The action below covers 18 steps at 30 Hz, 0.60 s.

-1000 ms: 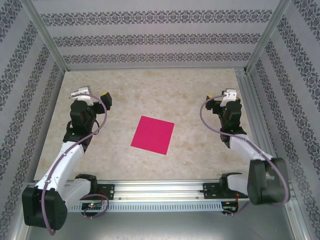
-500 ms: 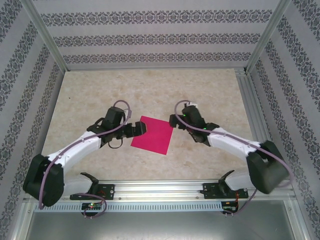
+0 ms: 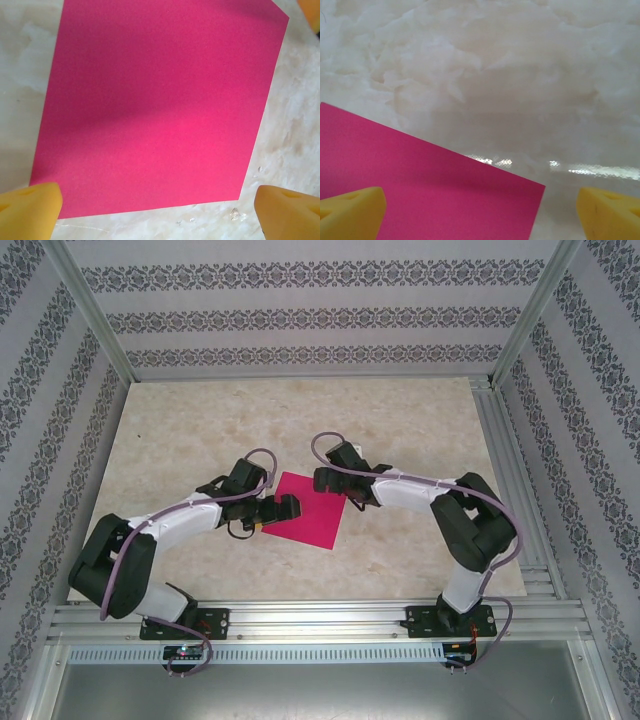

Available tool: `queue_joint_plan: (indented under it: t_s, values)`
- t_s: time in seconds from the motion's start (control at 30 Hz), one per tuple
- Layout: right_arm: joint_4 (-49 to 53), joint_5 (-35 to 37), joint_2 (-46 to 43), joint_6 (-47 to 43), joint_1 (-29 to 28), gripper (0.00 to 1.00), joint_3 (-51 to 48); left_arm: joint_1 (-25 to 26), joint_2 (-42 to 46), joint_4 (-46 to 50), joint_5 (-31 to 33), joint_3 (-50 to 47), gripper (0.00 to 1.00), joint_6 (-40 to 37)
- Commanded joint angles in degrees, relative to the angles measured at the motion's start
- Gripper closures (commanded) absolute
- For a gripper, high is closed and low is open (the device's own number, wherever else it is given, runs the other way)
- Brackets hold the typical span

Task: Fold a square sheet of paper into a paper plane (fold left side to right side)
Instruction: Pick up the square sheet of paper from the center of the table.

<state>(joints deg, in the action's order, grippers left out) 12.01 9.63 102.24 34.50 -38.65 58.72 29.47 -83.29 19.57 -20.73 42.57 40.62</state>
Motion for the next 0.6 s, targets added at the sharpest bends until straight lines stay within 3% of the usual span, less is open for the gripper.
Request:
queue_joint_plan:
  t_s: [0.0, 0.57]
  values:
    - [0.8, -1.8, 2.2, 1.4, -0.9, 0.02, 1.5, 1.1, -1.3, -0.6, -1.2, 1.8, 0.01, 0.1]
    - [2.2, -5.2, 6.4, 2.1, -3.8, 0.02, 2.9, 2.1, -5.5, 1.0, -0.9, 2.6, 0.0, -0.8]
